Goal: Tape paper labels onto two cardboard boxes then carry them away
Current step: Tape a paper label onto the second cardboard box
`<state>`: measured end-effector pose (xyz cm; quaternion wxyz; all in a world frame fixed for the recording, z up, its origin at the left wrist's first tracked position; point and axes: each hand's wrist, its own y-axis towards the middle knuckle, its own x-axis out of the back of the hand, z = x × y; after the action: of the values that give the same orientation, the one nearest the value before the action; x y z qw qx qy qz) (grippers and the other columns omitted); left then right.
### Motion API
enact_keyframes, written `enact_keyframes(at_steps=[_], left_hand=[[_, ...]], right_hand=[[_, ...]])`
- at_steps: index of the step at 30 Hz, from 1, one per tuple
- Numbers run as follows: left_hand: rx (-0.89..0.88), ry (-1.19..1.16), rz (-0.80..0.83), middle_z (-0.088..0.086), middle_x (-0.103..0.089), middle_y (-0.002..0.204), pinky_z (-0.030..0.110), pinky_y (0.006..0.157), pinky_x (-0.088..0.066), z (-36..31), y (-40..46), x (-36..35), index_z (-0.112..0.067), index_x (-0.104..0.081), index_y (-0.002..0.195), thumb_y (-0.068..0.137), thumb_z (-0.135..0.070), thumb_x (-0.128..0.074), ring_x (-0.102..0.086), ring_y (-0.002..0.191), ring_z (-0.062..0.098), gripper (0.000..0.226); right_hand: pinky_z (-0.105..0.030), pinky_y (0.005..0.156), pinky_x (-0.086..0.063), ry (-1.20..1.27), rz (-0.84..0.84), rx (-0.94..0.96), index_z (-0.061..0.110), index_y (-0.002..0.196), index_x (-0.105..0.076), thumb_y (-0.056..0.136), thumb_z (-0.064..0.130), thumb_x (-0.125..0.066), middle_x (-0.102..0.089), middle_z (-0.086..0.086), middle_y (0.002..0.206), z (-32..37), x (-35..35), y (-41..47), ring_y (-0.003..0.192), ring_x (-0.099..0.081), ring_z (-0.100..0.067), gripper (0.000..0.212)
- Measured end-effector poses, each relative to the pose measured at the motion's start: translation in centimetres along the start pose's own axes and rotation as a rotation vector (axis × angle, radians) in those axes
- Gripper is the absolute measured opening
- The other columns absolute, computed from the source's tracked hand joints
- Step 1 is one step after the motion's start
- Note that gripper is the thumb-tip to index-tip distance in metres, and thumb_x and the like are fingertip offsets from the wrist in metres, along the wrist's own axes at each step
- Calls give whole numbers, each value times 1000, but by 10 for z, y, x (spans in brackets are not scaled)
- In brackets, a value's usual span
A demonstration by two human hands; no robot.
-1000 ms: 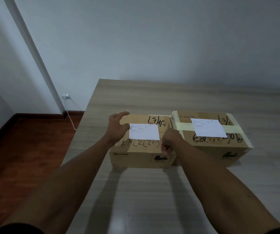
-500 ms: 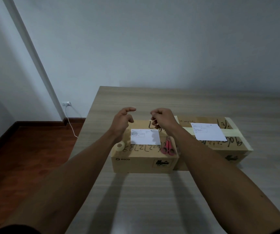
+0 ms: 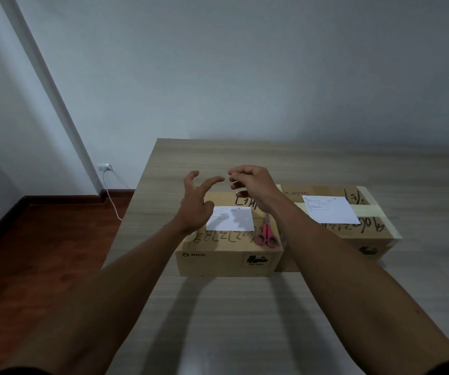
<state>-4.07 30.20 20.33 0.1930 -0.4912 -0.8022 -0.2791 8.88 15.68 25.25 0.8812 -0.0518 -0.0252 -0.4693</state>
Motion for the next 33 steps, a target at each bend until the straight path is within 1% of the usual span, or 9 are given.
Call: enact_keyframes(at_steps=[5,10,13,19,22,26,29,31,33], left_hand=[[0,21,32,-5,-4,158,56,100,-50,5,2,-4,-54,-47,137,77,2,-50,-41,129,32,82],[-24,16,42,-3,-2,159,53,103,-49,2,4,-7,-55,-44,138,75,-1,-49,-28,142,42,83],[-39,4,48,1,-2,159,46,100,-49,1,3,-8,-55,-44,138,74,-2,-48,-28,142,43,83],[-32,4,72,-3,1,160,52,96,-54,0,2,-8,-59,-44,135,73,-9,-48,-24,146,43,80],[-22,-10,86,-2,2,161,44,93,-55,-1,0,-8,-61,-45,133,77,-7,-50,-29,144,41,78],[140,-166,89,1,0,162,35,93,-51,-14,1,-14,-43,-53,133,89,2,-61,-44,132,30,63],[287,-324,75,0,-16,157,31,98,-46,-21,7,-18,-26,-65,123,92,-10,-70,-51,127,20,36],[315,-400,31,3,-46,149,36,102,-48,-20,12,-19,-23,-71,109,90,-19,-75,-61,119,17,20],[379,-487,-2,5,-72,120,35,99,-49,-21,14,-19,-13,-77,106,90,-20,-77,-67,109,14,18]], right_hand=[[-29,60,-53,-58,23,-36,10,105,-78,96,19,-69,-74,-9,99,-5,1,2,78,-66,-15,15],[-30,60,-50,-65,44,-68,9,102,-77,94,24,-72,-74,-8,95,-8,1,2,77,-65,-15,17],[-30,60,-49,-52,44,-68,7,100,-76,94,22,-74,-73,-5,90,-9,2,1,75,-64,-14,17],[-29,58,-49,-29,43,-56,11,94,-75,89,16,-78,-73,0,84,-10,7,2,73,-65,-13,8],[-28,58,-47,-50,70,-49,11,94,-74,91,15,-76,-71,0,83,-11,7,2,74,-63,-14,6],[-28,57,-46,-80,71,0,10,96,-73,92,12,-75,-69,2,84,-13,4,1,72,-59,-12,5],[-26,57,-46,-90,68,21,8,98,-73,91,8,-74,-69,2,84,-15,3,0,71,-57,-12,7],[-26,58,-45,-87,76,28,8,97,-73,90,7,-74,-69,2,83,-17,3,-1,72,-56,-12,7],[-26,58,-45,-76,79,41,8,96,-73,90,7,-75,-68,3,83,-18,2,-3,72,-56,-12,7]])
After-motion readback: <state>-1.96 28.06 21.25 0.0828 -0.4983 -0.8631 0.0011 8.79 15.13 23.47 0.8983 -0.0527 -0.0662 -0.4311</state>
